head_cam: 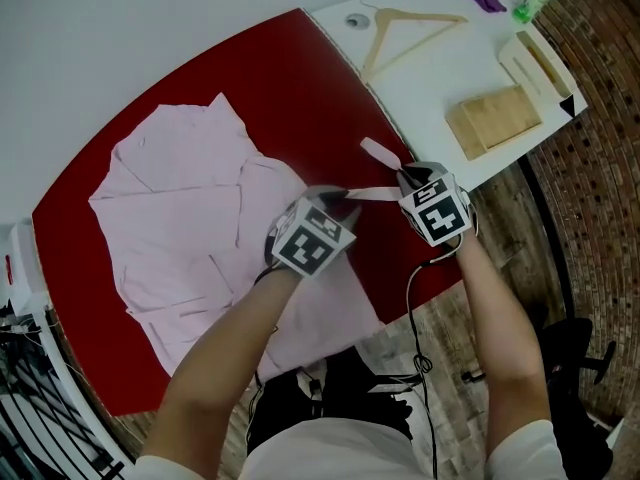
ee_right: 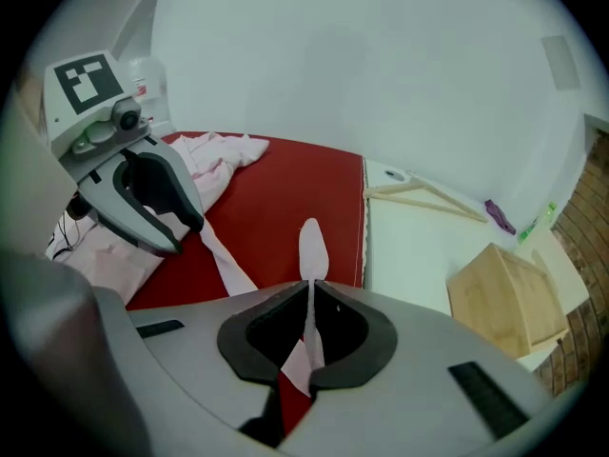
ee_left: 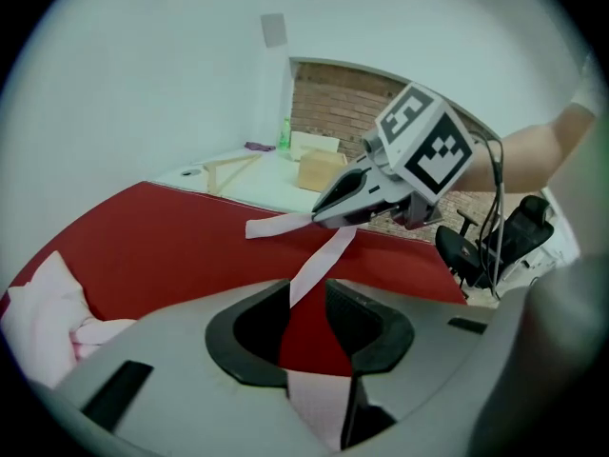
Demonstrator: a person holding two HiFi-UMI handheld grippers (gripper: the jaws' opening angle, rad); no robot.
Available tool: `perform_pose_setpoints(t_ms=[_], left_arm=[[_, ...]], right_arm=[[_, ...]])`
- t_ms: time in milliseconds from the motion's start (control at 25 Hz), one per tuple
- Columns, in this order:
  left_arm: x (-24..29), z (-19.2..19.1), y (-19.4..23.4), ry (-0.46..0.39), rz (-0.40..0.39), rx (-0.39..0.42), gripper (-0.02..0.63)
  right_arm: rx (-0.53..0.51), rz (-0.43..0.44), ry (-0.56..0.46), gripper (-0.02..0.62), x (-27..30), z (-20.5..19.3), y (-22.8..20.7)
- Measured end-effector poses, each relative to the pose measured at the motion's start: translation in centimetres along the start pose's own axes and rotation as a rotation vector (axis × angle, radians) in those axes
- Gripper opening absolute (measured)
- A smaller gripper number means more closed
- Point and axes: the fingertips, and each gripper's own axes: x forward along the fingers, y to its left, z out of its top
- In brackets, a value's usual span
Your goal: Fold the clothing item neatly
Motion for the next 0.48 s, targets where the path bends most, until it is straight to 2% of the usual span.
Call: perform_pose_setpoints(t_ms=[480], left_arm=[[-7.8, -1.8, 1.5, -0.108, 0.072, -0.089, 0.095]], right_arm=[[-0.102, 0.008, -0.142, 0.028, -5.6, 6.8, 5.7]])
